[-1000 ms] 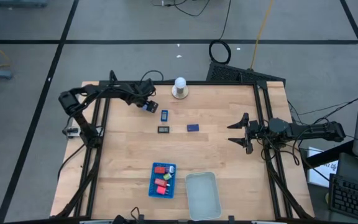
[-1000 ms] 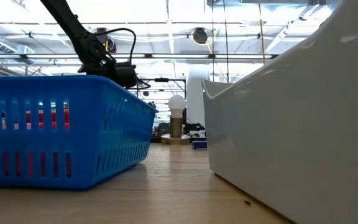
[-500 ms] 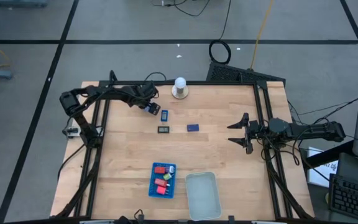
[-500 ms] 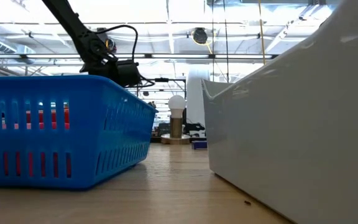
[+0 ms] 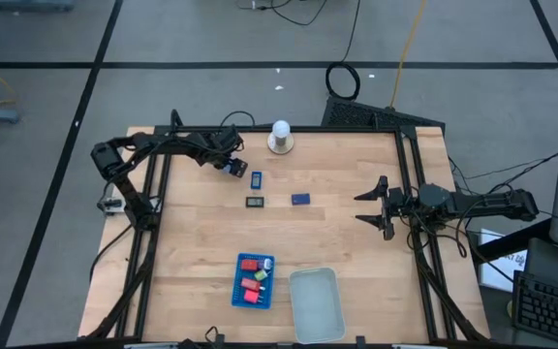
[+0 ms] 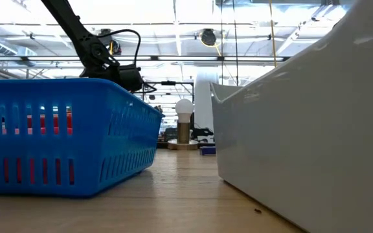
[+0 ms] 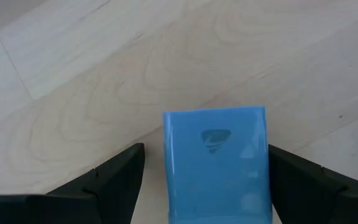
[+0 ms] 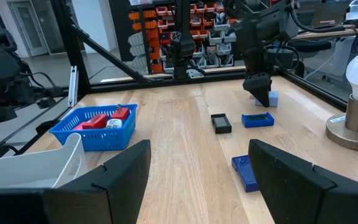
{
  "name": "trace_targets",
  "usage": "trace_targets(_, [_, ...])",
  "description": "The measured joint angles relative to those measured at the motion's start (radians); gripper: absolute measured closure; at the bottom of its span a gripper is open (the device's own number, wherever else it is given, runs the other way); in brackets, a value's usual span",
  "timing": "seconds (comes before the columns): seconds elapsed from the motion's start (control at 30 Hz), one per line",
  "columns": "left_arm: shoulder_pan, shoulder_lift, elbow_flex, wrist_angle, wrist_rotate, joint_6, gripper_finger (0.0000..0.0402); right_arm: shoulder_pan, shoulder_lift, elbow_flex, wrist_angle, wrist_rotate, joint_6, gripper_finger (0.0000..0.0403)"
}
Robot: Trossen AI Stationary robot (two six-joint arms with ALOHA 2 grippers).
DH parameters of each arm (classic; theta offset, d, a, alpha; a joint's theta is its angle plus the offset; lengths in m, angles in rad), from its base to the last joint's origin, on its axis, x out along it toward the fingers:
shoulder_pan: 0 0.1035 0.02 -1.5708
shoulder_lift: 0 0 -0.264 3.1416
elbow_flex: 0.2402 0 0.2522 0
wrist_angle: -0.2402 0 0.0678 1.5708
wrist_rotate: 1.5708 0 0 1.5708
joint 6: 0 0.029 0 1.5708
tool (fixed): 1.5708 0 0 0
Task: Pick & Place Office items
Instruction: Put the white charger adapter into the blue bin
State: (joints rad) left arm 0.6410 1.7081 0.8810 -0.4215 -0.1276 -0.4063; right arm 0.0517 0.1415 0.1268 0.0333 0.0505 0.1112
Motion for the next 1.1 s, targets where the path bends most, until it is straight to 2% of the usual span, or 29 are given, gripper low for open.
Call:
trace_targets(0.17, [-0.009,0.0,-0.001,0.001,0.027,0.015,0.0094,0.0,0.0,0.0,0.0,0.0,0.0,0.014])
trace_targets(0.63, [-0.011,0.001,-0.002,0.0,0.002,0.002,0.0097,0.0,0.0,0.0,0.0,0.0,0.0,0.014])
trace_targets(0.77, [-0.012,0.001,-0.002,0.0,0.001,0.004,0.0126,0.0,0.0,0.0,0.0,0.0,0.0,0.014])
trace_targets(0.93, [-0.013,0.002,-0.002,0.0,0.001,0.007,0.019,0.0,0.0,0.0,0.0,0.0,0.0,0.014])
trace_targets(1.1, [-0.012,0.002,-0.002,0.0,0.001,0.009,0.0192,0.0,0.0,0.0,0.0,0.0,0.0,0.014])
